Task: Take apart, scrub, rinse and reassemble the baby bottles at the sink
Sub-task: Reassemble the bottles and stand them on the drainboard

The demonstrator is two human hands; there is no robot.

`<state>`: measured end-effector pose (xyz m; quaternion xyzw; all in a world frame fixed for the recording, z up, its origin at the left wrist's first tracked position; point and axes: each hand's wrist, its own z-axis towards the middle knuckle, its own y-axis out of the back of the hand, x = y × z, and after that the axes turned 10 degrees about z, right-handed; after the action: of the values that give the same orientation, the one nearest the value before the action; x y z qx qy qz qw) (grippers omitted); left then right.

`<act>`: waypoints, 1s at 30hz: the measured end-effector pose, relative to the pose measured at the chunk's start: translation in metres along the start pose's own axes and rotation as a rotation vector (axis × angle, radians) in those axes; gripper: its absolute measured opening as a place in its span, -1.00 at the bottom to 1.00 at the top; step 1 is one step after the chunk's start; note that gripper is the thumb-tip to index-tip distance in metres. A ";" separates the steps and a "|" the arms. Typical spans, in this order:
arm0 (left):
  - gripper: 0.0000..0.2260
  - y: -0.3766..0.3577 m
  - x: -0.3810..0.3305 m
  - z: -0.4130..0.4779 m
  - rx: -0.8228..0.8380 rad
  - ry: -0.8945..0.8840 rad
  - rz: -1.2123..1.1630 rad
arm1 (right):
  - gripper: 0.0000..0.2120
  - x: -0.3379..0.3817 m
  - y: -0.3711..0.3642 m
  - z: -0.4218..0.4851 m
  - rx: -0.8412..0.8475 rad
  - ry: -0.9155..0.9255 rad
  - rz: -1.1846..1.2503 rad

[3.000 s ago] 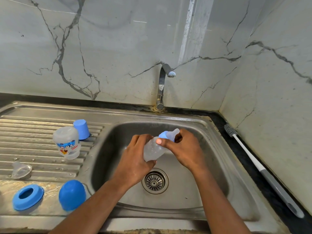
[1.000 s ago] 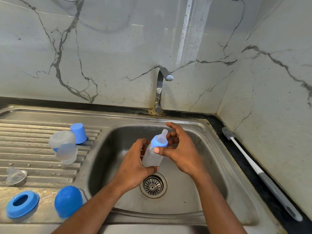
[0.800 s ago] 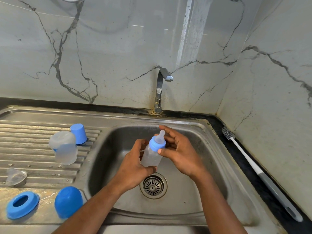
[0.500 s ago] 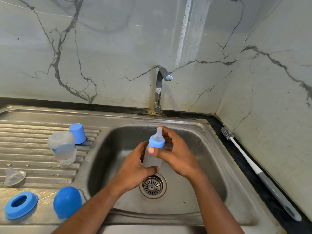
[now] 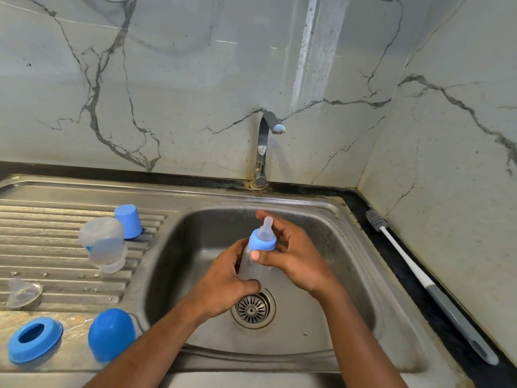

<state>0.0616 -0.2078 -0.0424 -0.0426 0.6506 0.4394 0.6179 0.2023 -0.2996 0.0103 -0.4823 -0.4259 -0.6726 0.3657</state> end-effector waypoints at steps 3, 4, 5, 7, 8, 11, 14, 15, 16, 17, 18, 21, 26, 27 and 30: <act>-0.40 0.000 -0.001 0.000 0.033 -0.002 -0.024 | -0.48 0.001 0.002 0.000 0.018 0.014 0.034; -0.40 0.001 -0.001 0.000 0.030 -0.003 -0.029 | -0.53 0.001 0.002 0.001 -0.006 0.019 0.042; -0.40 0.001 -0.001 0.000 0.020 -0.006 -0.033 | -0.56 0.001 0.002 0.001 -0.035 0.025 0.042; -0.39 0.003 -0.002 0.001 -0.001 -0.011 -0.030 | -0.57 0.000 -0.001 0.000 -0.098 0.042 0.026; -0.38 0.004 -0.003 0.001 -0.006 -0.014 -0.028 | -0.54 0.000 -0.003 0.000 -0.127 0.052 0.022; -0.37 0.005 -0.006 0.000 -0.052 -0.022 -0.015 | -0.46 0.002 -0.013 -0.001 -0.233 0.072 0.013; -0.36 -0.001 -0.013 -0.002 -0.196 -0.037 0.070 | -0.43 0.009 -0.020 -0.001 -0.362 0.105 -0.010; -0.34 -0.004 -0.015 -0.003 -0.258 -0.046 0.116 | -0.40 0.011 -0.022 -0.001 -0.400 0.116 -0.023; -0.31 -0.006 -0.016 -0.004 -0.322 -0.051 0.165 | -0.38 0.012 -0.025 -0.002 -0.433 0.127 -0.045; -0.29 -0.008 -0.018 -0.005 -0.376 -0.055 0.212 | -0.36 0.013 -0.027 -0.003 -0.460 0.136 -0.072; -0.27 -0.009 -0.018 -0.005 -0.415 -0.060 0.253 | -0.35 0.015 -0.028 -0.003 -0.477 0.140 -0.094; -0.26 -0.011 -0.020 -0.006 -0.441 -0.047 0.315 | -0.25 0.013 -0.027 -0.003 -0.430 0.112 -0.066; -0.38 -0.007 -0.021 -0.004 -0.432 -0.039 0.145 | -0.11 -0.001 -0.027 -0.001 -0.177 -0.026 -0.125; -0.37 -0.005 -0.020 -0.004 -0.419 -0.034 0.133 | -0.25 -0.004 -0.027 0.000 -0.137 -0.050 -0.146; -0.26 -0.002 -0.018 -0.002 -0.328 -0.015 0.106 | -0.53 -0.010 -0.025 0.003 -0.135 -0.044 -0.186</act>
<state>0.0650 -0.2191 -0.0286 -0.1051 0.5669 0.5719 0.5835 0.1833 -0.2866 -0.0040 -0.4788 -0.4304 -0.7200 0.2589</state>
